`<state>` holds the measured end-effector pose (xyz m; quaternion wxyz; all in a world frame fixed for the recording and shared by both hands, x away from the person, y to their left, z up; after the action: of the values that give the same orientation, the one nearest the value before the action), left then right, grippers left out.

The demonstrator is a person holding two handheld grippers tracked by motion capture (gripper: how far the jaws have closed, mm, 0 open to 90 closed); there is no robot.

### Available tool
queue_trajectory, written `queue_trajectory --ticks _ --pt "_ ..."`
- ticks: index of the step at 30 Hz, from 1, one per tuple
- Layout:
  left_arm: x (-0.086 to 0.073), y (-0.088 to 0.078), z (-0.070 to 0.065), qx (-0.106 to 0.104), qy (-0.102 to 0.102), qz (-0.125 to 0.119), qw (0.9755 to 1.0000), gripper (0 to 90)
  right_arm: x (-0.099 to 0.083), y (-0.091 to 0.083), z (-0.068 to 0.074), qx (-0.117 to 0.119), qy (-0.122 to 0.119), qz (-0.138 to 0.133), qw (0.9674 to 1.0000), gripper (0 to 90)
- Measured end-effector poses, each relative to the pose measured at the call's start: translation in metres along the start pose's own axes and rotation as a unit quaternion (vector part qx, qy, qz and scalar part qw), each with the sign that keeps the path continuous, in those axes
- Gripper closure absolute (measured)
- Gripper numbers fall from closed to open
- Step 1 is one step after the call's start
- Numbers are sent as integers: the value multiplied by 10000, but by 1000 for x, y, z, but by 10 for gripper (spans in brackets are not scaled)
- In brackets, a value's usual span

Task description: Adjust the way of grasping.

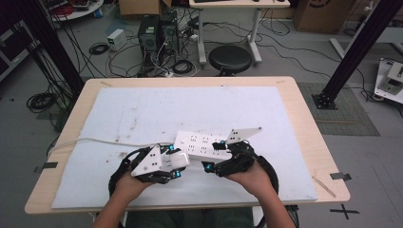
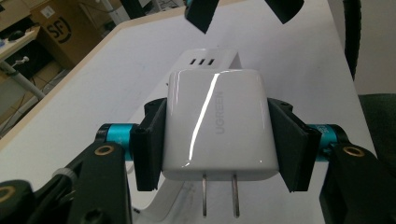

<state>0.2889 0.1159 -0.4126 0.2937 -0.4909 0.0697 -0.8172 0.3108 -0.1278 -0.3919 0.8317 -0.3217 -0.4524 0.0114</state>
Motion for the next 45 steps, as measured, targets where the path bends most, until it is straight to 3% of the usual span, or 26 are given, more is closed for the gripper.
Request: queue_trajectory --ticks 6,8,14,26,30,35,40,41,45 --pt "5 12 -8 57 216 24 9997 425 -2 12 -2 371 330 -245 9985 185" --pt "7 15 -9 87 268 6 9996 425 -3 16 -2 536 451 -254 9972 185" --pt "11 17 -10 218 407 -21 9989 425 -4 25 -2 723 667 -163 9950 186" --pt "21 18 -10 396 591 -243 9972 425 -2 38 -4 1380 1287 -69 9820 188" --pt "22 18 -10 397 601 -270 9970 425 -1 41 -5 1614 1497 -109 9754 213" --pt "22 19 -10 430 613 -265 9968 425 0 42 -5 1755 1548 -79 9722 287" --pt "23 19 -11 414 626 -282 9968 425 0 43 -5 1813 1490 -109 9720 382" --pt "24 20 -11 434 607 -329 9967 425 0 43 -4 1895 1508 -94 9702 427" --pt "25 20 -10 484 639 -324 9963 424 -1 43 -4 1932 1495 -74 9697 475"
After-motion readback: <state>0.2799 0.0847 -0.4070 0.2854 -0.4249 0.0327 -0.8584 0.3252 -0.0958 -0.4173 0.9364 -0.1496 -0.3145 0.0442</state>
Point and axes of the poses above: each handheld gripper's, and its own axes: y roughly forward along the jaws, x roughly out of its top, z roughly to its left, the point moved 3 cm from there along y, roughly forward along the jaws, and after that the axes turned 12 degrees about y, right-handed, at the moved point
